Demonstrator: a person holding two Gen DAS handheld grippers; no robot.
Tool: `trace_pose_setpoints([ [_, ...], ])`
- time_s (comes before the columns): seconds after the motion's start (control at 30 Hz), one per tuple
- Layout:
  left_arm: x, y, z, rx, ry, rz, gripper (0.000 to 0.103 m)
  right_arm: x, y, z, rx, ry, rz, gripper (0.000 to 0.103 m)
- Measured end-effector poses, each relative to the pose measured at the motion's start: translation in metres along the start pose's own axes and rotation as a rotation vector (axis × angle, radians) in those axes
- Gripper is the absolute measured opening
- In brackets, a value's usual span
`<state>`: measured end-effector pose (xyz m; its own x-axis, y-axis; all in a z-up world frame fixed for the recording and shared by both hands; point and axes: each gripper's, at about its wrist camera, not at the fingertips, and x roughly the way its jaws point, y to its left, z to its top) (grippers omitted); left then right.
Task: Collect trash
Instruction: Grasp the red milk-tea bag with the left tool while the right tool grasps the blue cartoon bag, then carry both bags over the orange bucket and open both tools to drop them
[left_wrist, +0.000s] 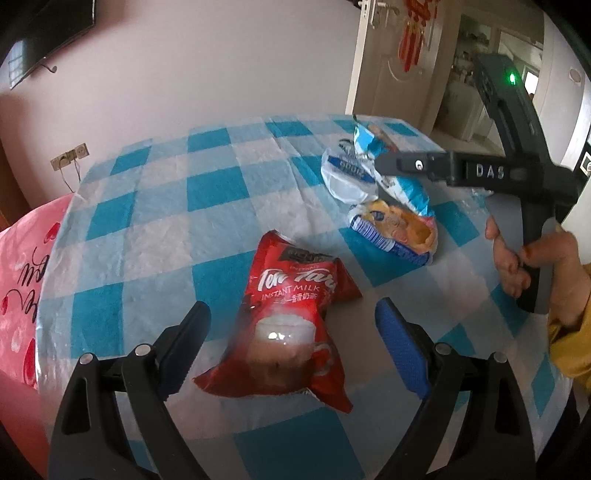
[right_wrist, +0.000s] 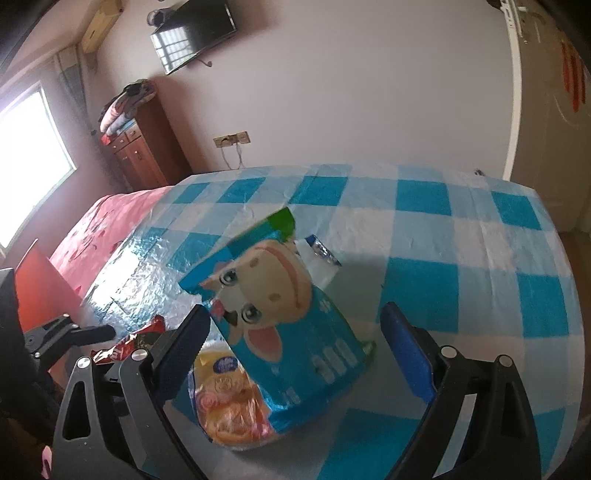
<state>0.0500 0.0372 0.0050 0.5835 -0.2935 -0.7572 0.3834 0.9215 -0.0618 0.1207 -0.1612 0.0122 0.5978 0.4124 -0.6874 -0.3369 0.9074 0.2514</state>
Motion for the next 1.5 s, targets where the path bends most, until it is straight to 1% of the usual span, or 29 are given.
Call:
trace_pose_setpoints([
  [0.07, 0.003, 0.0, 0.001, 0.004, 0.003, 0.009, 0.091, 0.003, 0.002, 0.001, -0.012, 0.002, 0.008, 0.092],
  [0.1, 0.004, 0.0, 0.0, 0.001, 0.005, 0.01, 0.088, 0.006, 0.002, 0.003, -0.019, 0.005, 0.007, 0.092],
  [0.13, 0.005, 0.001, 0.001, -0.003, 0.007, 0.012, 0.081, 0.008, 0.002, 0.003, -0.023, 0.008, 0.008, 0.092],
  [0.17, 0.005, 0.001, 0.001, -0.008, 0.008, 0.018, 0.077, 0.01, 0.002, 0.003, -0.022, 0.011, 0.011, 0.092],
  [0.3, 0.006, 0.002, 0.002, -0.015, 0.002, 0.024, 0.074, 0.012, 0.002, 0.003, -0.024, 0.021, 0.02, 0.092],
  [0.4, 0.006, 0.002, 0.001, -0.013, -0.004, 0.032, 0.067, 0.012, 0.004, 0.002, -0.036, 0.019, 0.01, 0.092],
  [0.47, 0.006, 0.001, 0.001, -0.014, -0.008, 0.046, 0.063, 0.011, 0.006, 0.0, -0.042, 0.016, -0.001, 0.081],
  [0.5, 0.006, 0.001, 0.001, -0.015, -0.01, 0.049, 0.062, 0.012, 0.007, -0.001, -0.042, 0.021, -0.007, 0.079],
  [0.53, 0.005, 0.001, 0.001, -0.017, -0.012, 0.049, 0.06, 0.012, 0.007, -0.002, -0.04, 0.027, -0.012, 0.074],
  [0.6, 0.005, 0.001, 0.001, -0.021, -0.015, 0.053, 0.058, 0.012, 0.006, -0.003, -0.032, 0.028, -0.021, 0.072],
  [0.7, 0.004, 0.002, 0.0, -0.034, -0.018, 0.055, 0.056, 0.008, 0.004, -0.006, -0.016, 0.022, -0.025, 0.067],
  [0.77, 0.004, 0.004, 0.0, -0.044, -0.02, 0.052, 0.055, 0.005, 0.003, -0.008, -0.006, 0.017, -0.036, 0.059],
  [0.87, 0.003, 0.005, 0.0, -0.059, -0.024, 0.048, 0.055, 0.002, 0.0, -0.012, 0.011, 0.015, -0.043, 0.054],
  [1.0, 0.001, 0.006, -0.003, -0.078, -0.028, 0.043, 0.055, -0.005, 0.001, -0.018, 0.015, 0.008, -0.06, 0.052],
  [1.17, -0.004, 0.007, -0.009, -0.104, -0.032, 0.034, 0.055, -0.015, 0.0, -0.027, 0.053, -0.004, -0.068, 0.051],
  [1.5, -0.017, 0.008, -0.024, -0.162, -0.037, -0.008, 0.054, -0.044, -0.005, -0.053, 0.17, -0.038, -0.043, 0.051],
])
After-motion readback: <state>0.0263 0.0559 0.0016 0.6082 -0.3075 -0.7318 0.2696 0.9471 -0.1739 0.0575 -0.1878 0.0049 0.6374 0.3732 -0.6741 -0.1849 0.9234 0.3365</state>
